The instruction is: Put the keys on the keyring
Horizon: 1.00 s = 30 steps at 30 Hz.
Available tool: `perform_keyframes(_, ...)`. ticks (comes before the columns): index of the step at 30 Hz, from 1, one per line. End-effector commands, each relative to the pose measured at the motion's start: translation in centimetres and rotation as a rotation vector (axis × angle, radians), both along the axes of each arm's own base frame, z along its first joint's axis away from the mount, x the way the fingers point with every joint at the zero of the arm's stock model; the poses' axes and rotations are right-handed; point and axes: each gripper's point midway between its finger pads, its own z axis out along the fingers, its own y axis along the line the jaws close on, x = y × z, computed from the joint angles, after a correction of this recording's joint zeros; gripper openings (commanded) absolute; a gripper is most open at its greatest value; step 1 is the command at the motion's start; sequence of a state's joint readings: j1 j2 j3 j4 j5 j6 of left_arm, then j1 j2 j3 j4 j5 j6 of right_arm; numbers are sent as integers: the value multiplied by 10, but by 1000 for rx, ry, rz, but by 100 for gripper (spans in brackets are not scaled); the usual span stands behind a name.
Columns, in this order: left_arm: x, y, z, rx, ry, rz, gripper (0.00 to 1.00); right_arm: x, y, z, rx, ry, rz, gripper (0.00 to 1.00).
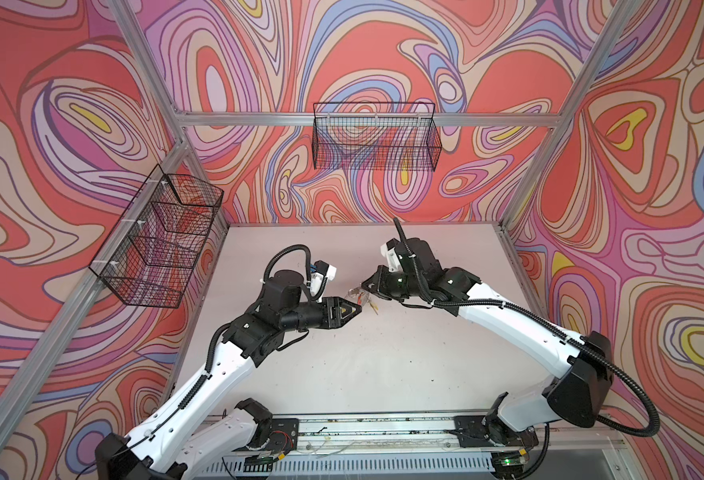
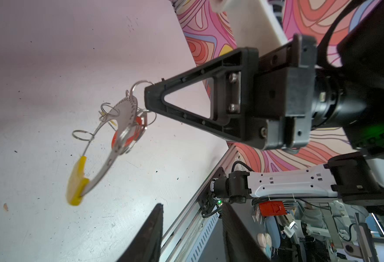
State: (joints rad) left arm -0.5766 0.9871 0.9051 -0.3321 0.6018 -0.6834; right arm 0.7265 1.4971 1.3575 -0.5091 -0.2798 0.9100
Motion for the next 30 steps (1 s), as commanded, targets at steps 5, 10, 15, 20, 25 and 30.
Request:
perform_keyframes(5,27,-4,-24,125,-122,38,45,-8,2,5,59,114,-8,0)
perform_keyframes(10,41,-8,-24,176,-257,23,51,-19,4,7,93,158,20,0)
perform_keyframes(15,45,-11,-30,207,-279,-5,52,-27,8,8,147,184,45,0)
perform_keyframes(20,46,-9,-35,223,-264,9,39,-29,8,10,163,177,55,0)
perform_keyframes(25,42,-6,-35,225,-247,13,17,-28,6,10,170,175,55,0)
perform_keyframes(30,41,3,-45,275,-218,36,2,-27,4,13,184,171,59,0)
